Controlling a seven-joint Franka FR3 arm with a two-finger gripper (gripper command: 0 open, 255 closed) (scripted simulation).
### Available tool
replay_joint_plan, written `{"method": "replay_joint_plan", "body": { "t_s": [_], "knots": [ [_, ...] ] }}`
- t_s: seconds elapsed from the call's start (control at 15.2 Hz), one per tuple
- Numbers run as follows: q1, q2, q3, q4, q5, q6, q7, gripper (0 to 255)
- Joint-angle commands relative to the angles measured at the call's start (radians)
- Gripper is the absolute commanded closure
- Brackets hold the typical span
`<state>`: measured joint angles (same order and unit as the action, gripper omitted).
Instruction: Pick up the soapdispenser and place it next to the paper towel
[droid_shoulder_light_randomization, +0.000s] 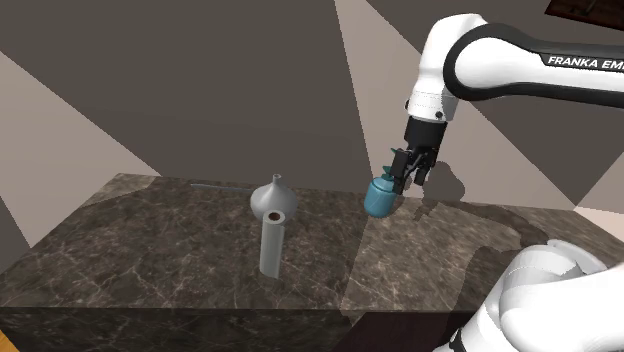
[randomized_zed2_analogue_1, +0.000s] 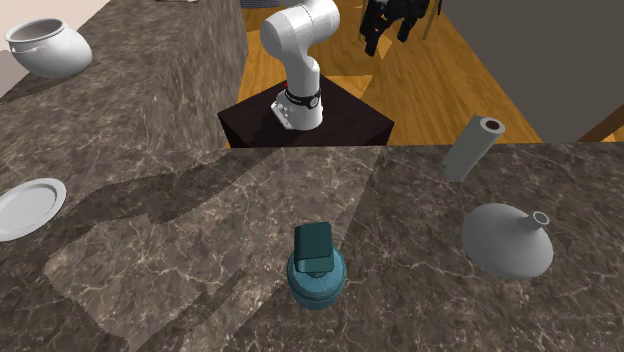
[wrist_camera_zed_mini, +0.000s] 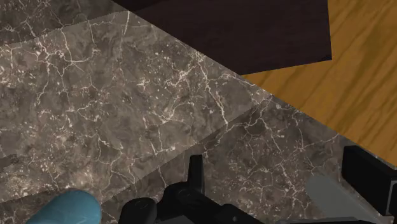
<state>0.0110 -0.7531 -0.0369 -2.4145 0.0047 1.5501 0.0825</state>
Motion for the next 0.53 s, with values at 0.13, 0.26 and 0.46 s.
{"method": "replay_joint_plan", "body": {
  "t_s": [0.13,0.26,0.46],
  "knots": [
    [-0.002,0.023,-0.046,0.000,-0.047,0.012,-0.093,0],
    [-0.004,0.053,-0.092,0.005,-0.093,0.028,-0.184,0],
    [-0.004,0.110,-0.160,0.025,-0.158,0.059,-0.319,0]
  ]
}}
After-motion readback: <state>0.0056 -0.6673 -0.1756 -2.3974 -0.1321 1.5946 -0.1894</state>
